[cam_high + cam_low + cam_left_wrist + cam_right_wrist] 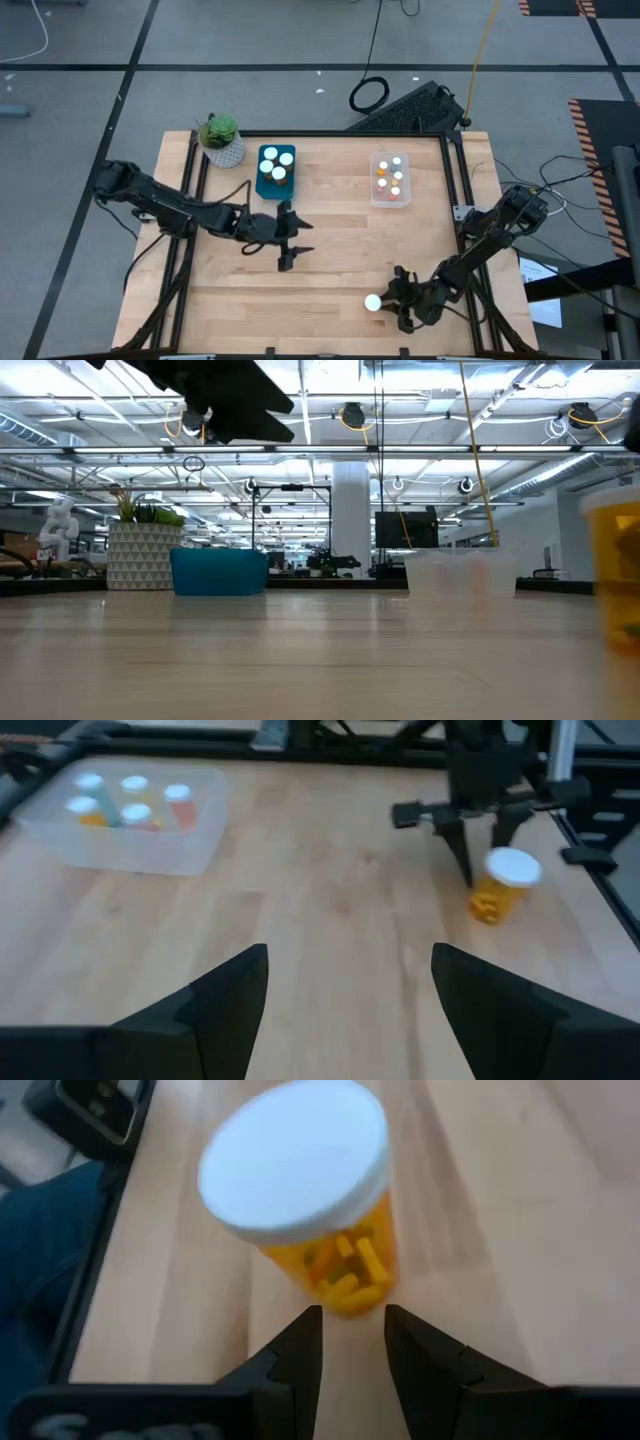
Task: Pick and place medicine bottles into bin by pill shape (circle, oval)
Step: Put the large orange pill bottle into the blue bin
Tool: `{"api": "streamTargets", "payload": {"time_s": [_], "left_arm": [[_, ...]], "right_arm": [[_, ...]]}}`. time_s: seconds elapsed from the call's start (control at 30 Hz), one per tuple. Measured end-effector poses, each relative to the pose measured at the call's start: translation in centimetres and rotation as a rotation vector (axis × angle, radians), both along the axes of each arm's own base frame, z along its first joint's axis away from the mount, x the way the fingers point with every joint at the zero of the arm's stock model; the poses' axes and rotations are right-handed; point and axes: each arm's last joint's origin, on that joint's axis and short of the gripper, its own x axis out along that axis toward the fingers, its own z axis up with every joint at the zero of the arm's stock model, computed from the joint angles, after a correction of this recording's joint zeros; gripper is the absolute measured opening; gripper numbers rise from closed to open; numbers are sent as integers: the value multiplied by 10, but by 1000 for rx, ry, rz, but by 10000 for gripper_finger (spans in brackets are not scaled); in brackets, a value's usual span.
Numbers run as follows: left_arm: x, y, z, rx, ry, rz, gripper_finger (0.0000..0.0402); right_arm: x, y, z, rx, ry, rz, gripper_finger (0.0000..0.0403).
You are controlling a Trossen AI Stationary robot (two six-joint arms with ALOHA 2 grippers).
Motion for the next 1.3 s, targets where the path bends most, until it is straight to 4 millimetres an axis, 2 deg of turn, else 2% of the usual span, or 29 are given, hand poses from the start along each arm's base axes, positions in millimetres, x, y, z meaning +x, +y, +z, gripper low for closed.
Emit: {"api": "streamTargets", "payload": {"time_s": [0.3,0.47,0.63,0.83,1.0,1.07,1.2,1.3], "left_arm": [[20,-37,-24,-19,-95,-97,280],[38,-58,-30,-9,-63,-173,285],[68,-81,-30,30,-8,-239,333],[105,-94,-27,94,135,-259,388],[128,-101,-20,140,234,-306,386],[140,-104,-18,136,206,-333,382],[157,-101,-22,111,209,-359,377],[164,-100,-33,113,238,-363,377]], "right_arm": [[22,-21,1,-100,-13,-19,102],[24,-30,10,-93,32,38,102],[13,-36,28,-93,73,11,102],[-8,-35,45,-143,46,-14,102],[-26,-31,51,-161,54,-13,102],[-34,-30,52,-173,64,-17,102],[-44,-28,52,-174,64,-45,102],[-49,-25,52,-164,60,-51,102]]}}
